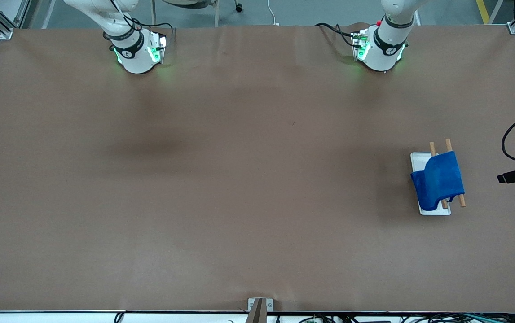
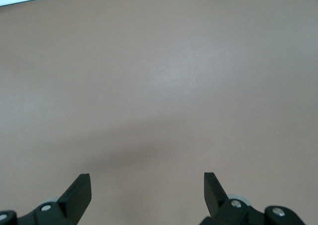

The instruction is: Right arm passes towel to left arm to hang

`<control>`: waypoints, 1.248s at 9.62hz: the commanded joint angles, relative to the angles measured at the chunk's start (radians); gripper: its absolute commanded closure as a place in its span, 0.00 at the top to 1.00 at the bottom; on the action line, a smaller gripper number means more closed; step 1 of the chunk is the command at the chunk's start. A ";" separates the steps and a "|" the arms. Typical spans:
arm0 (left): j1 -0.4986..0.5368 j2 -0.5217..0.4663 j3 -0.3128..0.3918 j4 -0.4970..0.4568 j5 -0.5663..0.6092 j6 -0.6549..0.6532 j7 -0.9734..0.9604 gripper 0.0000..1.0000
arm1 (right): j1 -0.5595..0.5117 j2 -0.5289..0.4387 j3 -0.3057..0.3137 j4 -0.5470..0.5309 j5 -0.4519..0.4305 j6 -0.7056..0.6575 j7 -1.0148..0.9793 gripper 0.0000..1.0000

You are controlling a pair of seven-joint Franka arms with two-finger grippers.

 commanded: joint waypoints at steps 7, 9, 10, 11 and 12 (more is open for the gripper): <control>-0.113 -0.320 -0.047 -0.045 -0.066 -0.185 -0.012 1.00 | -0.003 -0.006 0.005 -0.005 -0.019 0.003 -0.006 1.00; -0.328 -0.421 0.171 -0.112 -0.154 -0.248 -0.003 1.00 | -0.003 -0.006 0.005 -0.006 -0.019 0.002 -0.006 1.00; -0.408 -0.461 0.237 -0.172 -0.154 -0.247 -0.003 1.00 | -0.003 -0.006 0.005 -0.006 -0.019 0.002 -0.006 1.00; -0.448 -0.482 0.279 -0.197 -0.154 -0.247 -0.003 1.00 | -0.005 -0.006 0.005 -0.006 -0.019 0.002 -0.006 1.00; -0.482 -0.502 0.305 -0.230 -0.153 -0.244 0.003 1.00 | -0.003 -0.006 0.005 -0.006 -0.019 0.003 -0.006 1.00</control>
